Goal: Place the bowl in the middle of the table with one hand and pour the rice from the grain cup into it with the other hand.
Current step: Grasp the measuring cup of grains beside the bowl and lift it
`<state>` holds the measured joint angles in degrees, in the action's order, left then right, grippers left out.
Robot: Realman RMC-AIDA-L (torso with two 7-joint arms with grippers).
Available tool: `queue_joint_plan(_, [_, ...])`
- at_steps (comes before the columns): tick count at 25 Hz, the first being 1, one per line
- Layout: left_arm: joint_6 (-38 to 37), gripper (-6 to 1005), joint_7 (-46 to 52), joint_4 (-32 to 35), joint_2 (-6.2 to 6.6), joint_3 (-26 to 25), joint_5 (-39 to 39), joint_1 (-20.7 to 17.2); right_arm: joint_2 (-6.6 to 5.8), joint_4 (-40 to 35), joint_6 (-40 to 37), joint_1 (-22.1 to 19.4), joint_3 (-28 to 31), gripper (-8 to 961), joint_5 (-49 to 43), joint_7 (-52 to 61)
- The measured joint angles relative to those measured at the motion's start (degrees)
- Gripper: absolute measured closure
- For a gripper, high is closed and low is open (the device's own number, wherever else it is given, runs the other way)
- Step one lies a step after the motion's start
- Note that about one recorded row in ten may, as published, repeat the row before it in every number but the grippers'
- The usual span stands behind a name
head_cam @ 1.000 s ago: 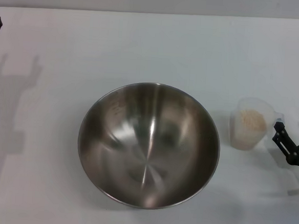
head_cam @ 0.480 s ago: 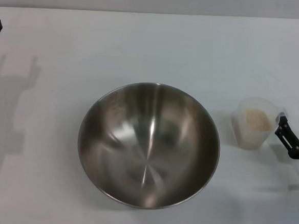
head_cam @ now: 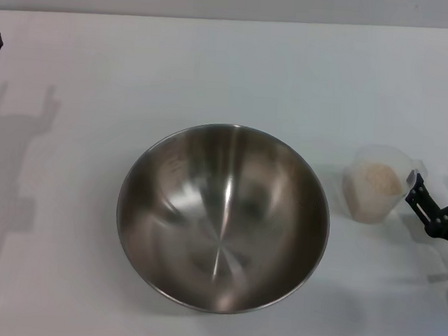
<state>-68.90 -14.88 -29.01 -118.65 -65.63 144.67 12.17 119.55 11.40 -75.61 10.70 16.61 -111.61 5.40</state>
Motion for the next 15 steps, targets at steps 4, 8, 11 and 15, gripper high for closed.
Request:
queue_joint_plan(4, [0.00, 184, 0.88, 0.21, 0.00, -0.09, 0.00, 0.04, -0.04, -0.17, 0.48, 0.60, 0.01, 124, 0.00, 0.04])
queue_joint_plan(8, [0.00, 184, 1.16, 0.54, 0.00, -0.11, 0.00, 0.09, -0.04, -0.20, 1.20, 0.97, 0.07, 124, -0.01, 0.04])
queue_joint_plan(11, [0.00, 184, 1.18, 0.73, 0.00, -0.08, 0.00, 0.14, -0.02, -0.33, 1.86, 1.28, 0.09, 125, -0.01, -0.25])
queue_joint_plan(15, [-0.01, 184, 1.18, 0.77, 0.00, -0.03, 0.00, 0.14, -0.01, -0.39, 1.86, 1.32, 0.09, 125, -0.01, -0.30])
